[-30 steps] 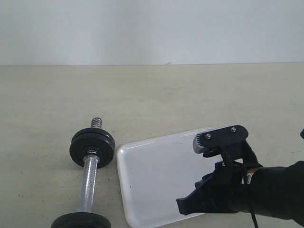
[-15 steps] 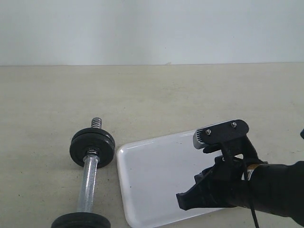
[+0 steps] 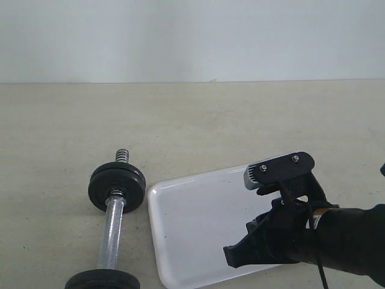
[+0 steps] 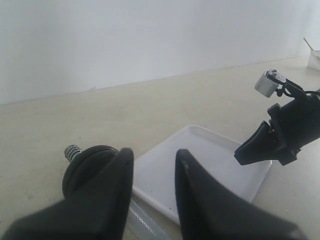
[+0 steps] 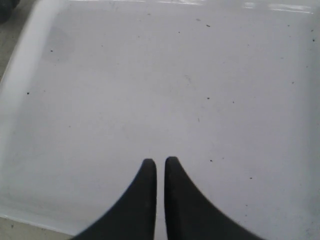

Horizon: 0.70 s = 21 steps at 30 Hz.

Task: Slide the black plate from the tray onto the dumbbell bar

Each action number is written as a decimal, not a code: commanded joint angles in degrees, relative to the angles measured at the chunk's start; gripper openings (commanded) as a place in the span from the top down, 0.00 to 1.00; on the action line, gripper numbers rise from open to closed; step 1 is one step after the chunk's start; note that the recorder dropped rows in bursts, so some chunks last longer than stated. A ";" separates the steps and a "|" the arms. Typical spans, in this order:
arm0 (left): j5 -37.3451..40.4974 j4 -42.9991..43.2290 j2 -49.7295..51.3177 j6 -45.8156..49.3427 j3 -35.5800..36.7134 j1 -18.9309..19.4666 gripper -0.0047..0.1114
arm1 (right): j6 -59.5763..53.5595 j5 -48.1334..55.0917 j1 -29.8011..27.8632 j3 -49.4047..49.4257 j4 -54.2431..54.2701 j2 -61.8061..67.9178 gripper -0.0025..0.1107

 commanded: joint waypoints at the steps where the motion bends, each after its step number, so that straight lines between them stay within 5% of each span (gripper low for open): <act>1: 0.01 0.21 -0.13 0.41 0.23 0.02 0.72 | -0.38 -0.07 -0.15 0.14 -0.16 -0.16 0.97; 21: 0.01 0.21 -0.13 0.41 0.23 0.02 0.72 | 0.38 -0.22 -0.15 0.14 -0.16 -0.16 0.97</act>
